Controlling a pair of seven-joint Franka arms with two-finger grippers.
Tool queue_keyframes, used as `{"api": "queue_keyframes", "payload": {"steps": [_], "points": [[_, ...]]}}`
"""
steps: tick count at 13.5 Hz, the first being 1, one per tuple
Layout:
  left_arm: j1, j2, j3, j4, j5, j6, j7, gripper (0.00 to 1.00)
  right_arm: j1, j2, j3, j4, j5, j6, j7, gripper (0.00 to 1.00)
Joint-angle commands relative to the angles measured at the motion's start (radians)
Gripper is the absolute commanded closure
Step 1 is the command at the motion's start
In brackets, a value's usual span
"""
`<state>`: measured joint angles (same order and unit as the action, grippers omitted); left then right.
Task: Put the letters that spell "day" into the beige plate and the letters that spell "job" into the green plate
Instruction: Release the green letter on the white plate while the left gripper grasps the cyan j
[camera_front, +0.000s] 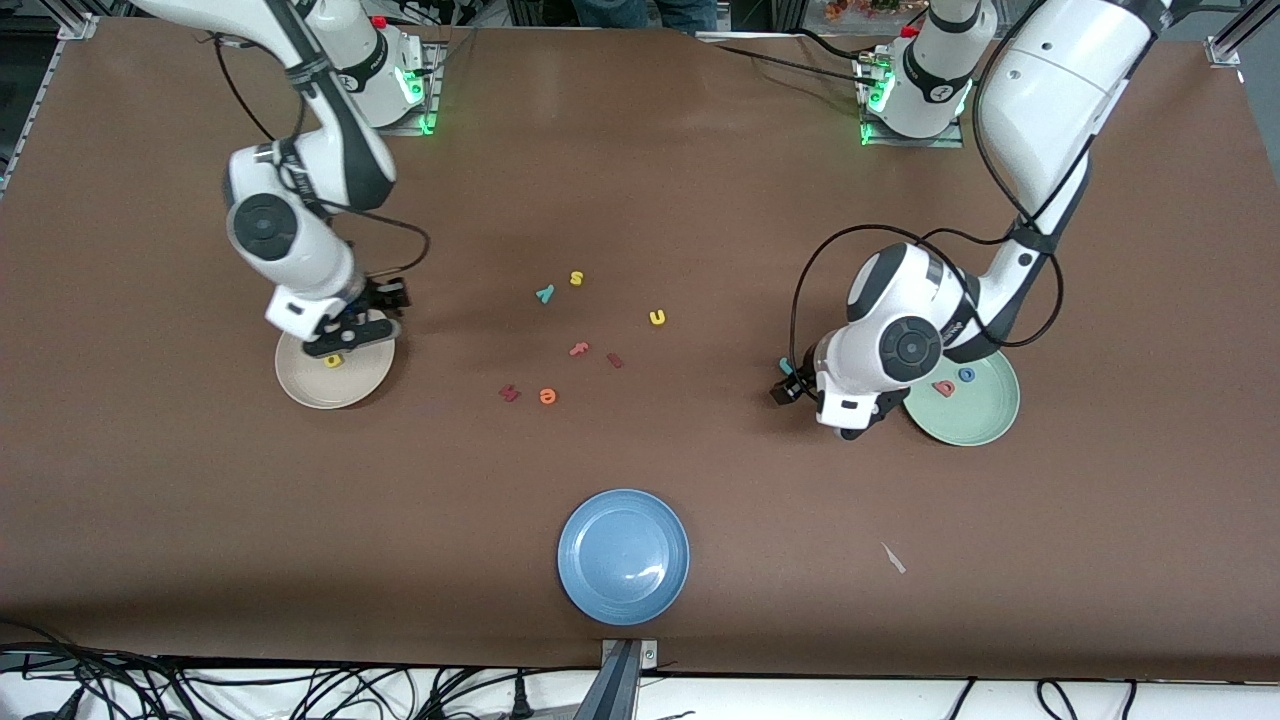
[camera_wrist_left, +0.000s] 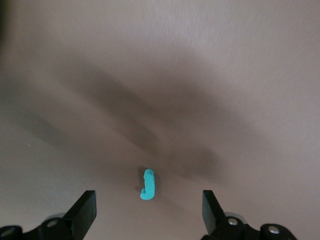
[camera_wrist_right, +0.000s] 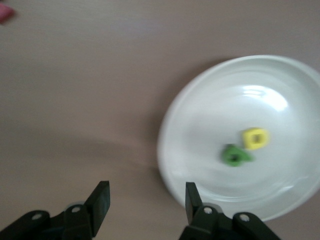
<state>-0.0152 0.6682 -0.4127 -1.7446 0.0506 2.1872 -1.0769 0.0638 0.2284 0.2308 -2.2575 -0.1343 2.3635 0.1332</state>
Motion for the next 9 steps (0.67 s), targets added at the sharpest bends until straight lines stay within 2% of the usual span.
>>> {"api": "queue_keyframes", "payload": {"steps": [1, 5, 6, 9], "points": [[-0.011, 0.017, 0.008, -0.016, 0.025, 0.025, -0.008, 0.11, 0.001, 0.029, 0.102, -0.011, 0.012, 0.057, 0.204, 0.31], [-0.014, 0.013, 0.008, -0.093, 0.025, 0.140, -0.029, 0.17, 0.022, 0.090, 0.188, -0.010, 0.007, 0.158, 0.437, 0.31], [-0.015, 0.014, 0.008, -0.093, 0.025, 0.144, -0.040, 0.21, 0.042, 0.112, 0.189, -0.010, 0.005, 0.196, 0.483, 0.31], [-0.015, 0.016, 0.008, -0.096, 0.025, 0.144, -0.048, 0.41, 0.119, 0.146, 0.190, -0.010, 0.001, 0.273, 0.659, 0.31]]}}
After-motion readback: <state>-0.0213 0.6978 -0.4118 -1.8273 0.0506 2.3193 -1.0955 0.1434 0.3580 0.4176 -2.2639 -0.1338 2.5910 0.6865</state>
